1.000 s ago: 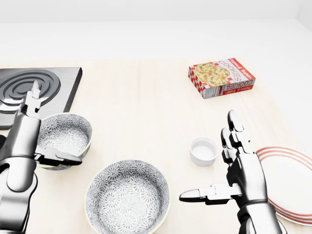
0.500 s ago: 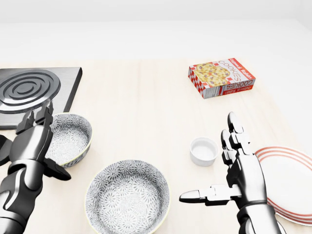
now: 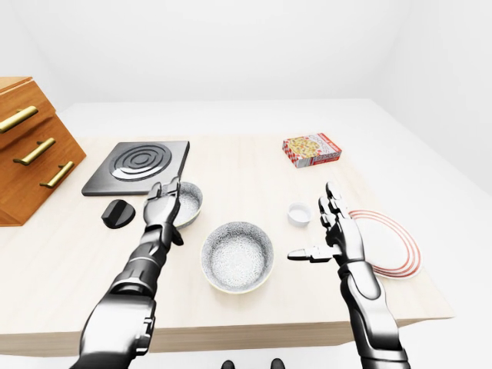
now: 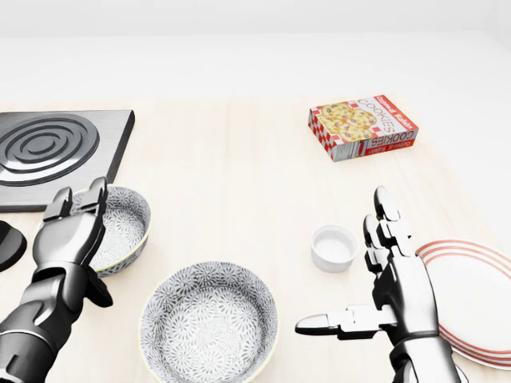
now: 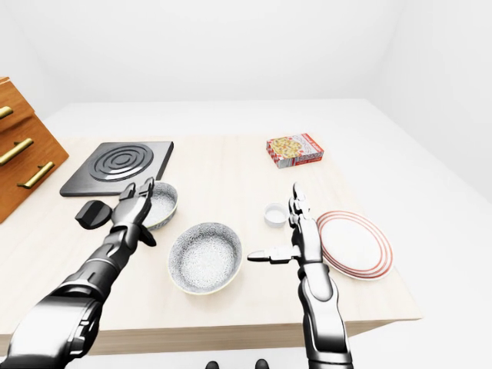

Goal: Pick the akita bowl from table center and place it on the plate.

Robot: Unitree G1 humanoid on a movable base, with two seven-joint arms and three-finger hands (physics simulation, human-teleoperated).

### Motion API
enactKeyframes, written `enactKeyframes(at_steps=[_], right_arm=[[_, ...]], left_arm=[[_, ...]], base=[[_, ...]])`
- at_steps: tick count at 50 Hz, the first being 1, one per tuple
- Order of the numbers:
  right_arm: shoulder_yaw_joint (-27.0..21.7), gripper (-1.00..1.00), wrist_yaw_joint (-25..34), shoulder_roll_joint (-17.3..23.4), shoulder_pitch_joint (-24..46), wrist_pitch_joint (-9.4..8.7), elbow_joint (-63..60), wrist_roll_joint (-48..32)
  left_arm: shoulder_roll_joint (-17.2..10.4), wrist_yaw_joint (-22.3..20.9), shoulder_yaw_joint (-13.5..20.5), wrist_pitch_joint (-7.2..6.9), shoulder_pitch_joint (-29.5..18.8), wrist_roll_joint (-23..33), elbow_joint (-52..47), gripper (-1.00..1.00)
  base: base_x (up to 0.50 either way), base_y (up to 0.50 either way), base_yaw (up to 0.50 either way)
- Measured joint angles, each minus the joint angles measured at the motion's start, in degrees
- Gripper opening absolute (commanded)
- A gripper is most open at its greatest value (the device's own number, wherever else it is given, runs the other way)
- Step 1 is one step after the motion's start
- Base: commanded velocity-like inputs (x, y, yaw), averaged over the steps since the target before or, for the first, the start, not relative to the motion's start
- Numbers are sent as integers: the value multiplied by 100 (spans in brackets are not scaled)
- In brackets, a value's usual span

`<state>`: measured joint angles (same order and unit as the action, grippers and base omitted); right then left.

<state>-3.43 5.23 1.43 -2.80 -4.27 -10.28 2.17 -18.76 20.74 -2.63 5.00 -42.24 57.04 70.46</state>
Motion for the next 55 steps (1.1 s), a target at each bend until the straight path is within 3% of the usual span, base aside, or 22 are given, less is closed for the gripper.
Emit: enactKeyframes(at_steps=[6, 7, 9, 10, 11, 12, 14, 16, 39, 45, 55], right_arm=[[-11, 100, 7, 2, -6, 6, 4, 2], [-12, 100, 7, 2, -5, 7, 7, 2], [-14, 100, 6, 2, 1, 8, 14, 1], [-15, 100, 5, 2, 5, 8, 18, 0], [-15, 100, 3, 2, 9, 9, 23, 0], [-15, 100, 2, 2, 13, 10, 28, -1], [-15, 100, -2, 2, 21, 11, 36, -2], [-13, 100, -5, 2, 28, 11, 44, -4], [-3, 100, -18, 4, 38, 19, 45, -17], [-17, 100, -8, 7, 24, -5, -4, -7], [-36, 100, -2, 14, 30, -73, -122, 10]], left_arm=[[74, -40, -36, 0, -95, 141, 224, 100], [88, -50, -42, 0, -99, 160, 256, 92], [117, -74, -47, 0, -99, 188, 314, 64], [130, -85, -51, 0, -97, 200, 341, 23], [143, -94, -54, 0, -93, 212, 366, 23], [155, -102, -58, 0, -88, 223, 389, -21], [177, -121, -62, 0, -78, 239, 431, -44], [194, -135, -65, 0, -70, 254, 460, -100], [150, -182, -51, 0, -112, 371, 393, -100], [-14, -585, -67, 0, -77, 402, -54, -100], [-259, -1817, 197, 0, 410, 530, -1882, -100]], base=[[0, 0, 0], [0, 0, 0], [0, 0, 0], [0, 0, 0], [0, 0, 0], [0, 0, 0], [0, 0, 0], [0, 0, 0], [0, 0, 0], [0, 0, 0], [0, 0, 0]])
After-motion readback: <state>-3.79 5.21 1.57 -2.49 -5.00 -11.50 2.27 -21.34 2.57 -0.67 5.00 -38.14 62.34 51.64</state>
